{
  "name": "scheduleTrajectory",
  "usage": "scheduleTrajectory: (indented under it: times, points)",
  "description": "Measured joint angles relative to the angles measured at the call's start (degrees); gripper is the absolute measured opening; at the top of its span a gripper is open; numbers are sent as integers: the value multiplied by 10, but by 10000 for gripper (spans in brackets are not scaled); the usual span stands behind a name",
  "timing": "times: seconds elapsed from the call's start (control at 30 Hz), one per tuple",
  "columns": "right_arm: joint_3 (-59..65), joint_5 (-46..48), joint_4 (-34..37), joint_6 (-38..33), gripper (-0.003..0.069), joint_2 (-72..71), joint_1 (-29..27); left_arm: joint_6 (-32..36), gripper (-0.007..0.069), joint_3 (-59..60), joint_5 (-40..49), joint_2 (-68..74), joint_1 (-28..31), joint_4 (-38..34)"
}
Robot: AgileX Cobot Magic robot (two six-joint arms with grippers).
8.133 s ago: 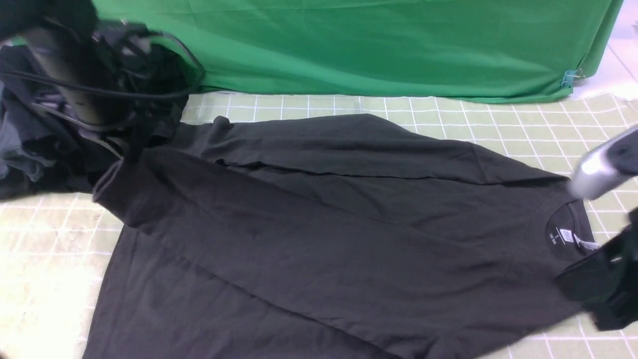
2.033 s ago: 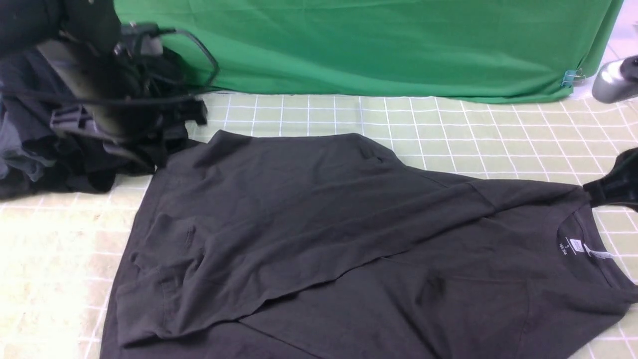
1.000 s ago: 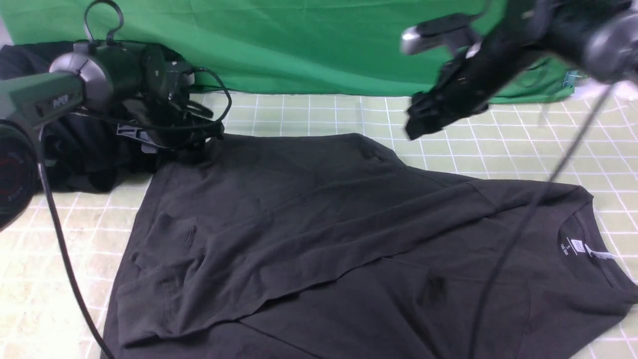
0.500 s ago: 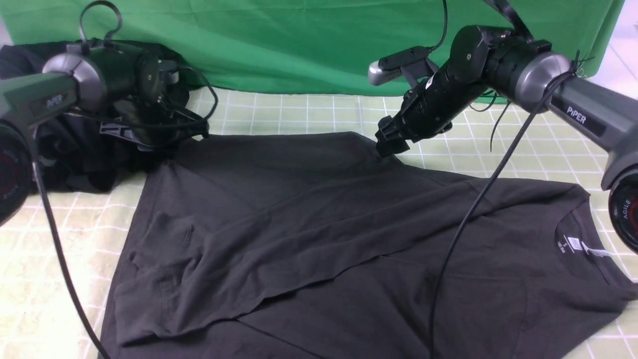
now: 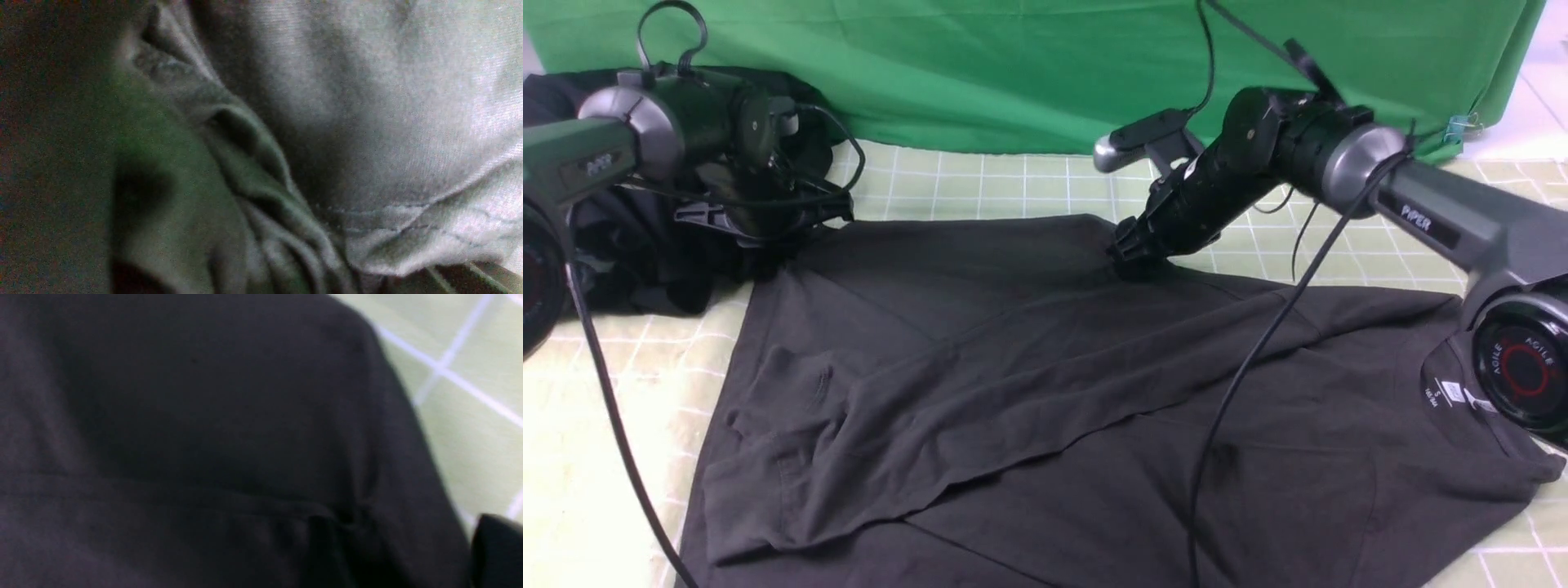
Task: Fold a long-sleeved shirt over a green coffee tablecloth.
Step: 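Grasp the near edge of the shirt at its hem and shoulder corners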
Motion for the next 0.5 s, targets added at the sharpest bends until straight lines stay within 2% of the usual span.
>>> scheduleTrajectory:
  times: [0.03,0.07,0.17,0.37,0.5]
  points:
    - [0,-2,0,0,260,1,0,0,1,0,1,-3,1,1]
    - [0,-14,0,2,121,1,-1,0,1,0,4,-12,1,2]
    - [-10,-29,-1,12,43,1,-10,0,1,0,4,-28,1,3]
    - [-22,-45,2,34,43,1,-31,0,1,0,-10,-33,2,12]
    - [-22,-57,-4,33,123,1,-35,0,2,0,-58,-31,6,19]
